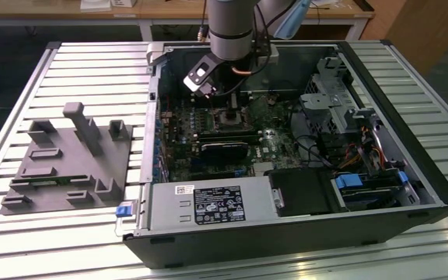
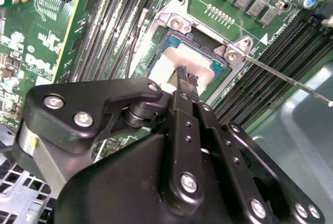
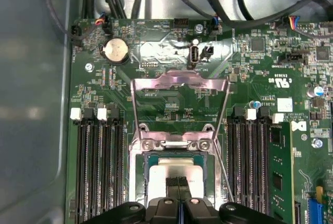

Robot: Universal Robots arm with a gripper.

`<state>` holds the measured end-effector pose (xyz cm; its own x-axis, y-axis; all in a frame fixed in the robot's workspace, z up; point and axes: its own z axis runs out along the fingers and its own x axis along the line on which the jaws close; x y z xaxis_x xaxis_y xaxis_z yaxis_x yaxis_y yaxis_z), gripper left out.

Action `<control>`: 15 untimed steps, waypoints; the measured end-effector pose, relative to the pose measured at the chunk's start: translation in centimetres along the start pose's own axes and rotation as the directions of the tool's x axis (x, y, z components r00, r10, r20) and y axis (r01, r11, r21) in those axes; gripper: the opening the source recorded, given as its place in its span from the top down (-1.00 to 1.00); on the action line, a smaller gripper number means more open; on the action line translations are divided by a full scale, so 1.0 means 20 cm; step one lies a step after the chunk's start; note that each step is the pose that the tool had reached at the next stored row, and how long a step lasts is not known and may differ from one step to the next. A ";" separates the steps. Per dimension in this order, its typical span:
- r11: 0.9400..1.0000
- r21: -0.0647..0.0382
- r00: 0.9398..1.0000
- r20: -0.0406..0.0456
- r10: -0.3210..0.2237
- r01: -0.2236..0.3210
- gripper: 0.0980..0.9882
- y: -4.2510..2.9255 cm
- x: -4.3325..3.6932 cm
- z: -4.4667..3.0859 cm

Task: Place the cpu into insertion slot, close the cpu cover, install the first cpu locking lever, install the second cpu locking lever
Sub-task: 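Place the cpu into insertion slot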

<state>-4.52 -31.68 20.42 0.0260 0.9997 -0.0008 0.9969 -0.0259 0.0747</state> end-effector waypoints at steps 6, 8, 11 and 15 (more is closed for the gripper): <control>0.999 0.000 0.999 0.003 0.036 -0.036 0.98 0.000 0.000 0.008; 0.999 0.000 0.999 0.003 0.039 -0.039 0.98 -0.001 0.000 0.011; 0.999 0.000 0.999 0.003 0.039 -0.039 0.98 -0.001 0.000 0.011; 0.999 0.000 0.999 0.003 0.039 -0.039 0.98 -0.001 0.000 0.015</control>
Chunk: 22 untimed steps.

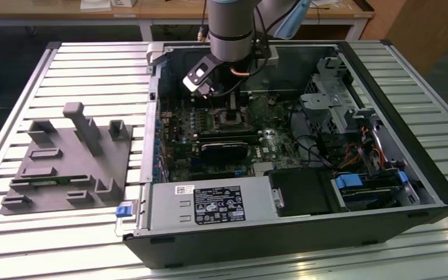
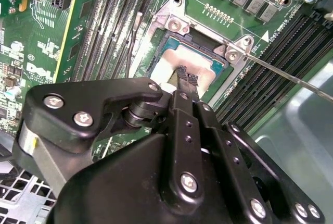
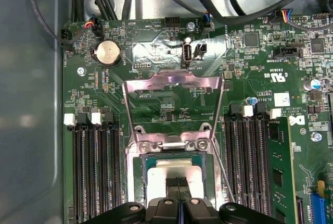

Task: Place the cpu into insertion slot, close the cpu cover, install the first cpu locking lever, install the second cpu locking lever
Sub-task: 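Place the cpu into insertion slot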

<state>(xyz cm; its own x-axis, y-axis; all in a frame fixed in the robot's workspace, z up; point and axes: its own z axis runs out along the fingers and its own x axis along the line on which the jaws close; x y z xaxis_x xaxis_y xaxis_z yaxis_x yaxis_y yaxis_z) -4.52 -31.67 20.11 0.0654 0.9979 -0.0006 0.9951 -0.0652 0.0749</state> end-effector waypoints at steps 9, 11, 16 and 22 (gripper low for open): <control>1.000 0.000 1.000 0.000 0.000 0.000 0.98 -0.001 0.000 0.007; 1.000 0.000 1.000 0.001 0.000 0.000 0.98 -0.001 -0.001 0.008; 1.000 0.000 1.000 0.000 0.000 0.000 0.98 -0.001 0.000 0.009; 1.000 0.000 1.000 0.000 0.000 0.000 0.98 0.000 0.000 -0.002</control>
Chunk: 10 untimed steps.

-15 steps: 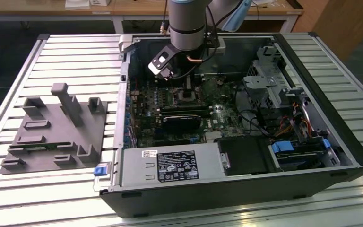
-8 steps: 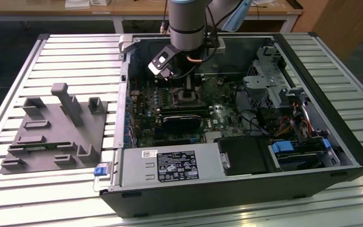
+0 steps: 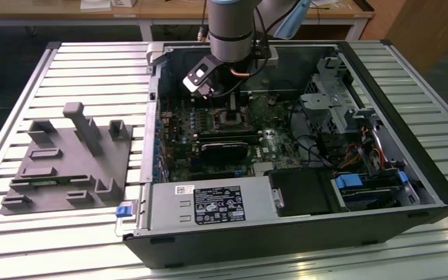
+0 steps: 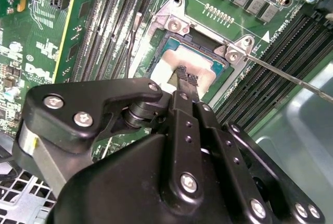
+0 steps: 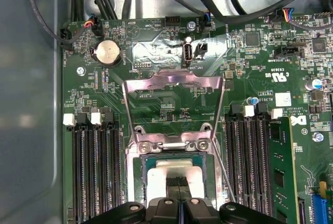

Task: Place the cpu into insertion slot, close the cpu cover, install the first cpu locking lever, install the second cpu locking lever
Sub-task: 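Place the cpu into insertion slot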

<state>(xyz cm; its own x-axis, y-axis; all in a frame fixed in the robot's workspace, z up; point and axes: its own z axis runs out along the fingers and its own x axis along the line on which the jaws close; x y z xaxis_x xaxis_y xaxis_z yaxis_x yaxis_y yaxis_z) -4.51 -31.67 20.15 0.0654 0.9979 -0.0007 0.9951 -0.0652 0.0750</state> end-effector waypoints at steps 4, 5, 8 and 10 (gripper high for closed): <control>1.000 0.000 1.000 0.000 0.000 0.000 0.98 0.002 0.000 -0.034; 1.000 0.000 1.000 0.000 0.000 0.000 0.98 0.003 -0.001 -0.045; 1.000 0.000 1.000 0.001 0.000 0.000 0.98 0.006 -0.001 -0.084; 1.000 0.000 1.000 0.000 0.000 0.000 0.98 0.008 -0.001 -0.113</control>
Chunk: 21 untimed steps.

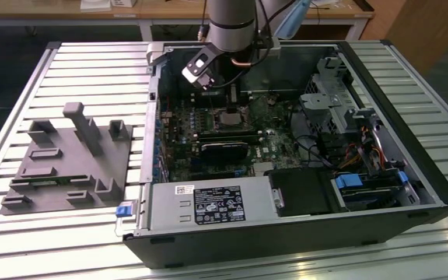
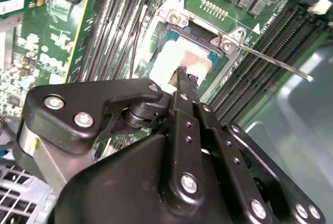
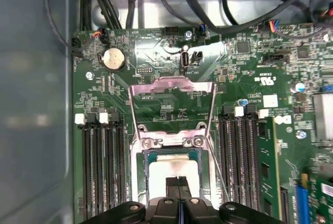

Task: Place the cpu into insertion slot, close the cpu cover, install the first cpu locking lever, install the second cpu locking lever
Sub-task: 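Place the cpu into insertion slot, then close the cpu cover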

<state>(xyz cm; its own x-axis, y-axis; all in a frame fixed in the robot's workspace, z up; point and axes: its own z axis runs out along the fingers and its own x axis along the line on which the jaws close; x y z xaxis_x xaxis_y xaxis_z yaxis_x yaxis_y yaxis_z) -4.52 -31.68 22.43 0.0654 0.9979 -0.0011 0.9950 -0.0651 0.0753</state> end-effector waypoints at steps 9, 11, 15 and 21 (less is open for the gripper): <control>1.000 -0.003 1.000 0.000 0.000 0.000 0.98 0.011 0.000 -0.147; 1.000 -0.003 1.000 0.000 0.000 0.000 0.98 0.012 0.000 -0.157; 1.000 -0.003 1.000 0.000 0.000 0.000 0.98 0.012 0.000 -0.157; 1.000 -0.003 1.000 0.000 0.000 0.000 0.98 0.012 0.000 -0.161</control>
<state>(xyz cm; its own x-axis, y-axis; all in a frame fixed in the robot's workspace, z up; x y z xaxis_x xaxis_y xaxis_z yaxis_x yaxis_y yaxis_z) -4.52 -31.68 25.65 0.0654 0.9979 -0.0009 0.9948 -0.0651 0.0787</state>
